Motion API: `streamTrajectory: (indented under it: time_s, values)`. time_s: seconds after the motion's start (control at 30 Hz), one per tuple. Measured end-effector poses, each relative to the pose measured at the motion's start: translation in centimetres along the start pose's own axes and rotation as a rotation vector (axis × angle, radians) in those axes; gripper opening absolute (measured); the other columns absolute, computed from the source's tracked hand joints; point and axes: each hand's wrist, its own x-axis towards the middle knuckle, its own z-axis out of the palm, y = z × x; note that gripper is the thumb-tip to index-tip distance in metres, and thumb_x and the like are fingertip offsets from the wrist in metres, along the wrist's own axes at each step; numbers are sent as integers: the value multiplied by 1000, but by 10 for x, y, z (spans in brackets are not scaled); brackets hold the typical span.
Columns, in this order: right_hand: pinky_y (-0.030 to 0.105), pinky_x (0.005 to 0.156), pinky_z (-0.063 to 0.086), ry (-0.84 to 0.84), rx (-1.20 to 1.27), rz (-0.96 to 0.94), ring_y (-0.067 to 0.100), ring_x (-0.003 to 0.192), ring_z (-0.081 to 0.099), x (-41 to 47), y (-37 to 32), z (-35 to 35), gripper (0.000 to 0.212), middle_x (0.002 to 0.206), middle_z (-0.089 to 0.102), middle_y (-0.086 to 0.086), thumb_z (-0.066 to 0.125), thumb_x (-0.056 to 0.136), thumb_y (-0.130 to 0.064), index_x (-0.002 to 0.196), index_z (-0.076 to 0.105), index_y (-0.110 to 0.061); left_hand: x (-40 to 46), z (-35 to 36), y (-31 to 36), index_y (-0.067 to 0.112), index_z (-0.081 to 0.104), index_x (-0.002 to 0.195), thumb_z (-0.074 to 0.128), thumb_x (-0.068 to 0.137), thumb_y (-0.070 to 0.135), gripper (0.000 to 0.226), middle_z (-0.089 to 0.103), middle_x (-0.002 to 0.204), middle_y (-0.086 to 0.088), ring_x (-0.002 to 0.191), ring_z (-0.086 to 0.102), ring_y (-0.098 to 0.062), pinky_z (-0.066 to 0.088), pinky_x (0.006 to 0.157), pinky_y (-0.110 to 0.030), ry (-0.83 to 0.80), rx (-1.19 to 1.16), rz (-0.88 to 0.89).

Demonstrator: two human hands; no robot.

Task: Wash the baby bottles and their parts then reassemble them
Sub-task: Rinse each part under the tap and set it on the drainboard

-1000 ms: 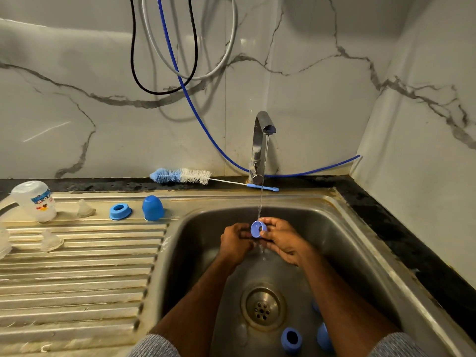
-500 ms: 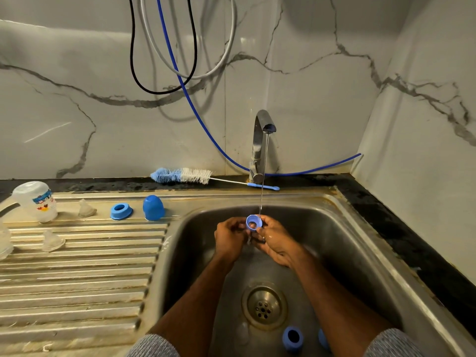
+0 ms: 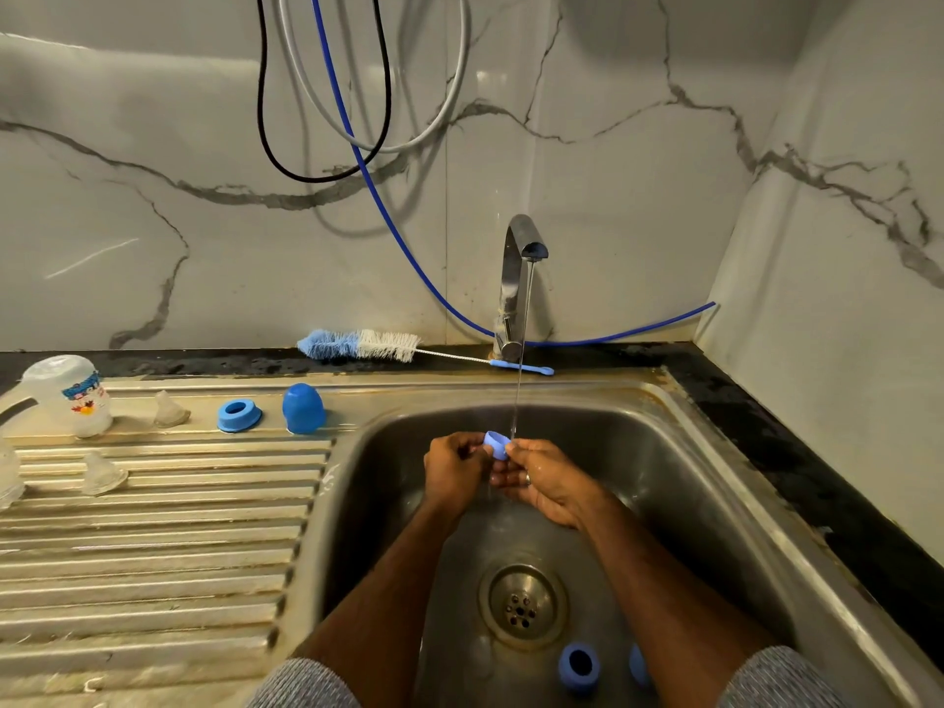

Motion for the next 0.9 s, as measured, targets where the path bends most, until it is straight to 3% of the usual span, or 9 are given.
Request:
streamTrajectory:
  time_s: [0.17, 0.23, 0.33, 0.5, 0.7, 0.77, 0.9]
  values:
    - [32, 75, 54, 10, 0, 50, 15, 66, 57, -1, 0, -4, 22, 76, 58, 8, 41, 108, -16, 109, 62, -8, 0, -3, -1, 9, 79, 102, 67, 96, 13, 14, 76, 88, -8, 85, 73, -23, 61, 76, -36, -29, 102, -1]
    - [34, 77, 54, 15, -8, 75, 15, 66, 55, -1, 0, -6, 23, 74, 57, 7, 44, 107, -16, 112, 63, -5, -1, -4, -3, 8, 79, 95, 68, 96, 14, 12, 74, 81, -7, 75, 69, -18, 56, 67, -29, -43, 133, -9]
    - [33, 73, 54, 23, -3, 108, 13, 62, 51, -1, 1, -9, 21, 70, 54, 7, 46, 107, -15, 110, 63, -3, 0, -6, -7, 3, 78, 86, 69, 95, 17, 18, 70, 71, -12, 63, 60, -14, 50, 65, -28, -75, 203, -28]
    - [31, 72, 54, 48, -96, 114, 12, 60, 48, 0, 0, -17, 23, 69, 52, 7, 48, 106, -13, 114, 64, 2, 1, -6, -11, 2, 77, 89, 69, 95, 21, 22, 74, 79, -20, 59, 61, -14, 49, 57, -24, -168, 295, -80]
    - [16, 50, 47, 103, -458, -27, 10, 57, 47, 4, 1, -22, 24, 73, 55, 9, 49, 103, -3, 122, 61, 7, -4, 2, -12, 0, 75, 99, 66, 96, 12, 15, 71, 82, -21, 69, 64, -21, 52, 57, -30, -298, 334, -89]
    - [18, 58, 52, 120, -599, -97, 12, 62, 55, 8, 1, -24, 26, 87, 64, 11, 53, 101, -3, 126, 60, -3, -5, 4, -11, 1, 75, 102, 57, 95, 0, 19, 70, 85, -22, 72, 63, -25, 53, 62, -35, -322, 328, -83]
    - [41, 82, 59, 143, -666, -168, 20, 80, 65, 11, 5, -28, 34, 110, 68, 11, 60, 92, 5, 119, 61, -15, -6, 3, -8, 3, 73, 106, 47, 90, -13, 35, 67, 86, -16, 74, 62, -25, 54, 65, -38, -312, 280, -69]
